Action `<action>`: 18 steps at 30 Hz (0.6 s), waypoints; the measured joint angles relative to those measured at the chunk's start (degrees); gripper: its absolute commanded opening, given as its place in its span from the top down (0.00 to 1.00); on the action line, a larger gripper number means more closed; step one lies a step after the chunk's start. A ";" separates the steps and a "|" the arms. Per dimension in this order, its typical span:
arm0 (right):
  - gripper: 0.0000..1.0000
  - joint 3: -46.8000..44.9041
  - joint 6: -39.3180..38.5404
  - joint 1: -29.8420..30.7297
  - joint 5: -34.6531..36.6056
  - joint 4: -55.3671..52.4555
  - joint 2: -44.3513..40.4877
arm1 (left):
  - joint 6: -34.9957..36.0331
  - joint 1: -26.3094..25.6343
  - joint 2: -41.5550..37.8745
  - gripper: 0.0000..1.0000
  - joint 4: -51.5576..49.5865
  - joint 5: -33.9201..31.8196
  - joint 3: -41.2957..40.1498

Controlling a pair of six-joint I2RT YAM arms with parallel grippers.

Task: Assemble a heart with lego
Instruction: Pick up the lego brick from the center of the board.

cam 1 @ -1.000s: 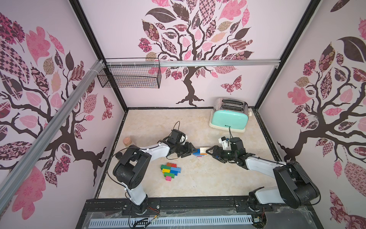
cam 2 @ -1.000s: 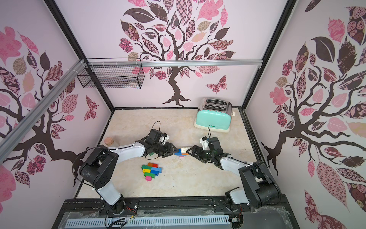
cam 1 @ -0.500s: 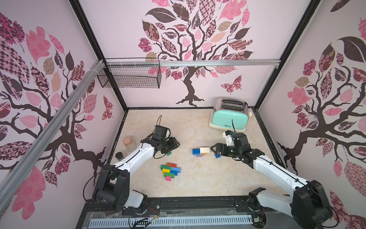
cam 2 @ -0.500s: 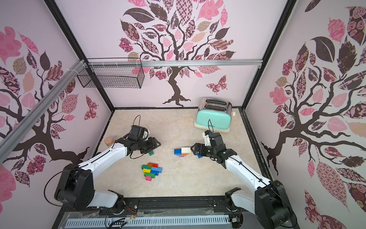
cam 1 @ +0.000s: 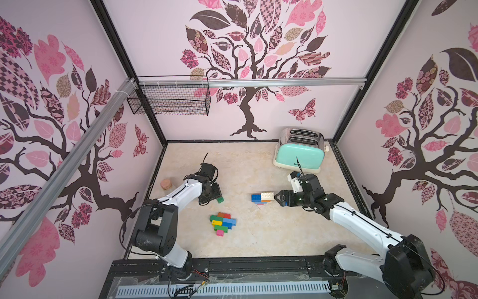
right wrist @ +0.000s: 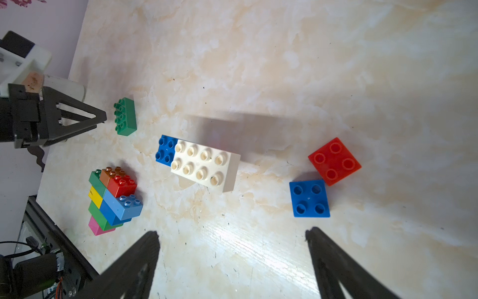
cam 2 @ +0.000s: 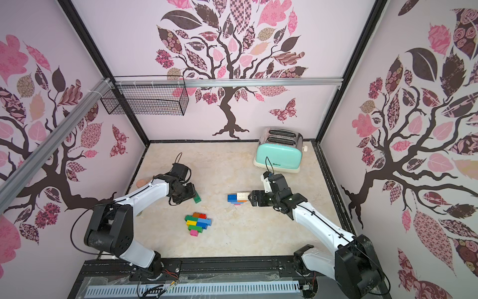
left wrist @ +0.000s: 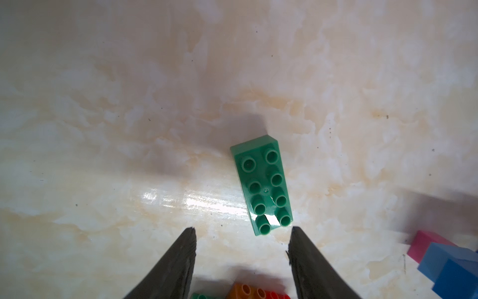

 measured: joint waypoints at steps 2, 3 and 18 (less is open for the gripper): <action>0.07 -0.02 -0.22 0.02 -0.07 0.17 0.00 | 0.17 -1.36 1.66 0.39 0.00 -0.70 0.92; 0.07 -0.02 -0.26 0.00 -0.15 0.26 0.00 | 0.17 -1.92 2.38 0.39 0.07 -1.01 1.29; 0.07 -0.81 -0.42 0.02 -1.60 1.05 0.02 | 2.82 -4.09 11.78 0.64 -2.25 -7.69 6.82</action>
